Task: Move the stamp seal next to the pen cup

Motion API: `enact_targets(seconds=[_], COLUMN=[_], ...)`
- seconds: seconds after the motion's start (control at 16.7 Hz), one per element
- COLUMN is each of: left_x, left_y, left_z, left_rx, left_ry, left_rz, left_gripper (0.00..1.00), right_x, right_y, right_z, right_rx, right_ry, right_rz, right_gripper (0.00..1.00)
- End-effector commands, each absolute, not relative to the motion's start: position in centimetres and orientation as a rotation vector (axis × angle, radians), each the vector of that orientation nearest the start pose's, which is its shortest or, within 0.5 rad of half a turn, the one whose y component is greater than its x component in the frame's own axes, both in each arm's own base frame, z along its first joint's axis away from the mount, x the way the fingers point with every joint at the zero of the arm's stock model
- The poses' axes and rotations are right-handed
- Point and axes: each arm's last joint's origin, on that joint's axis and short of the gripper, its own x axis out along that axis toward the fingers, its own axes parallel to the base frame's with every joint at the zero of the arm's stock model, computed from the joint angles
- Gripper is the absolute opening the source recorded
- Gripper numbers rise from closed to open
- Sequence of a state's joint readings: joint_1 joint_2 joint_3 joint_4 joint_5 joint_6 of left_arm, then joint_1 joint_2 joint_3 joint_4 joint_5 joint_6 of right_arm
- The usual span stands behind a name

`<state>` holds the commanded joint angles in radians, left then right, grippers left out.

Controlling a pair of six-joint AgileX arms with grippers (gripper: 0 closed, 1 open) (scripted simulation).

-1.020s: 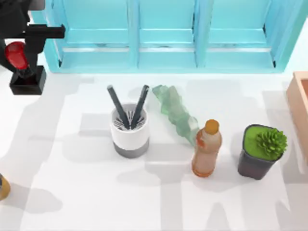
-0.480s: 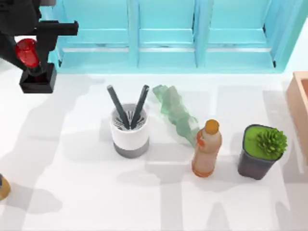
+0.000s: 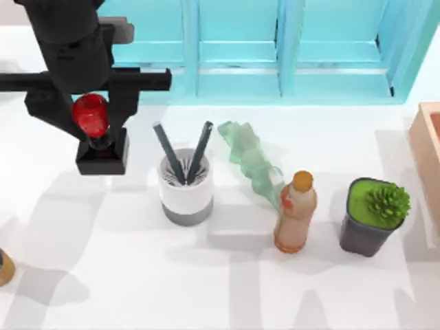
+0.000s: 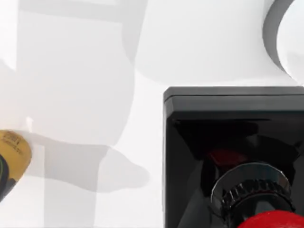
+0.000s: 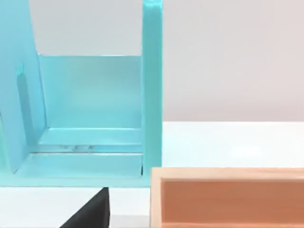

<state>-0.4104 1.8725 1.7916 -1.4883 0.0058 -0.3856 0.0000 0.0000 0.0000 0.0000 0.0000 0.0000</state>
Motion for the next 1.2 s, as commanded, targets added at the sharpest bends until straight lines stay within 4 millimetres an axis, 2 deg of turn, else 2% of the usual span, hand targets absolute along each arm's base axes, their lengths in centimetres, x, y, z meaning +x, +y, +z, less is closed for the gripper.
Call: enact_targets(seconds=[0.24, 0.42, 0.66, 1.2], left_x=[32.7, 32.6, 32.6, 32.6], left_y=[-13.6, -13.7, -13.7, -13.7], left_z=[29.2, 28.1, 27.8, 27.8], left_rx=[0.011, 0.012, 0.012, 0.012], left_ry=[1.573, 1.573, 1.571, 1.571], left_rz=[-0.018, -0.019, -0.020, -0.020], left_gripper=[0.00, 0.00, 0.00, 0.68], right_x=[10.6, 10.6, 10.6, 10.6], right_y=[-0.1, -0.1, -0.1, -0.1], right_z=[16.0, 16.0, 16.0, 16.0], right_rx=[0.000, 0.000, 0.000, 0.000], right_ry=[0.000, 0.000, 0.000, 0.000], right_rz=[0.000, 0.000, 0.000, 0.000], right_gripper=[1.00, 1.00, 1.00, 1.00])
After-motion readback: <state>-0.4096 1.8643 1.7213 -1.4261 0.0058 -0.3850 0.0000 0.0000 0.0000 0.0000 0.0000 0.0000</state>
